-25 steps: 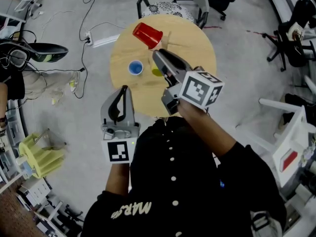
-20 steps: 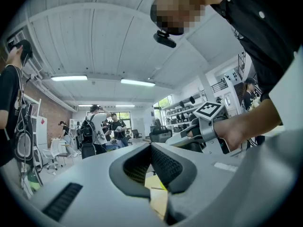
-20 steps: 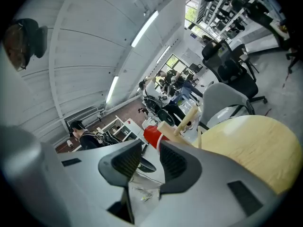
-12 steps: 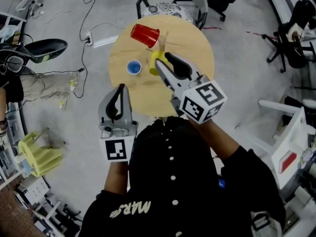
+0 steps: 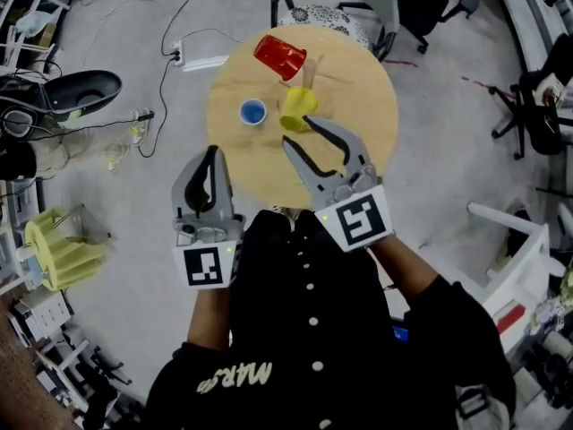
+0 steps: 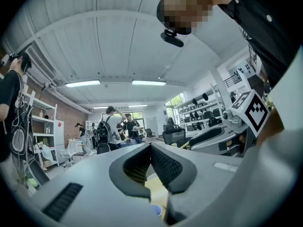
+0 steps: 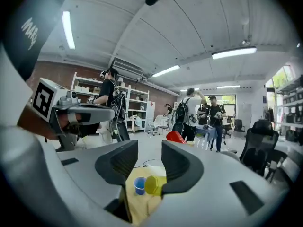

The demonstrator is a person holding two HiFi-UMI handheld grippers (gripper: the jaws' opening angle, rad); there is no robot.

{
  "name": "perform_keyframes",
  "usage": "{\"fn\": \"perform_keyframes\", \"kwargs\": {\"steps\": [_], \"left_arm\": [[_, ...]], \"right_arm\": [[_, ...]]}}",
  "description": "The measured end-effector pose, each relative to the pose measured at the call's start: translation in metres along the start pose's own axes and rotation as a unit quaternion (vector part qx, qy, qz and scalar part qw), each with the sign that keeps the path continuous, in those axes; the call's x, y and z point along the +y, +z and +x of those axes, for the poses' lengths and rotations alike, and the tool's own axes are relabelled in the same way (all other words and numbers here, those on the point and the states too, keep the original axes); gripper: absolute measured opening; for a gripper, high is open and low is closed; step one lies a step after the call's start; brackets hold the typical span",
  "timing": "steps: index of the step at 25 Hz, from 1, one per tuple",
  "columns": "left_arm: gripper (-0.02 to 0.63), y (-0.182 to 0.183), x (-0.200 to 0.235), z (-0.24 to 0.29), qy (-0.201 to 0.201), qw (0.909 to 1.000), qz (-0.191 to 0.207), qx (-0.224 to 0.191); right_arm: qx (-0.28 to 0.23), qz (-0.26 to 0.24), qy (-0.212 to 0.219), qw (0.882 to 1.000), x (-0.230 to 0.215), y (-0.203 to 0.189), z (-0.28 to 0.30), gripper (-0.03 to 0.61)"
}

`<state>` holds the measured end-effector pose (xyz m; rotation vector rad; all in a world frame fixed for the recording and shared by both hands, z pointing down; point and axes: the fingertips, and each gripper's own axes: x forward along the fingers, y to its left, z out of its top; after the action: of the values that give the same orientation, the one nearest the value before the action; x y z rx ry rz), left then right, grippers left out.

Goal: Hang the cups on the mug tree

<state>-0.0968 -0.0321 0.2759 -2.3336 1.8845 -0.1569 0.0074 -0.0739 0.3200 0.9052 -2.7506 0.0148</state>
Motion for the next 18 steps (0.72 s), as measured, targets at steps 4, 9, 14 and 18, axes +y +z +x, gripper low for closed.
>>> {"fn": "perform_keyframes", "kwargs": {"steps": [4, 9, 14, 18], "left_arm": [[-0.005, -0.006, 0.009, -0.009, 0.01, 0.9999, -0.007, 0.004], [-0.005, -0.012, 0.047, -0.008, 0.009, 0.9999, -0.008, -0.003], [-0.005, -0.02, 0.09, 0.002, -0.02, 0.9995, -0.019, -0.017], [-0.005, -0.027, 0.122, 0.006, -0.062, 0.9978, -0.01, -0.022]], "right_arm": [[-0.01, -0.044, -0.007, 0.999, 0.014, 0.001, -0.001, 0.166], [-0.026, -0.057, -0.022, 0.998, 0.034, 0.019, 0.02, 0.166], [-0.01, -0.055, -0.042, 0.998, 0.059, 0.02, 0.059, 0.169], [0.021, -0.045, -0.063, 0.997, 0.079, 0.005, 0.093, 0.167]]}}
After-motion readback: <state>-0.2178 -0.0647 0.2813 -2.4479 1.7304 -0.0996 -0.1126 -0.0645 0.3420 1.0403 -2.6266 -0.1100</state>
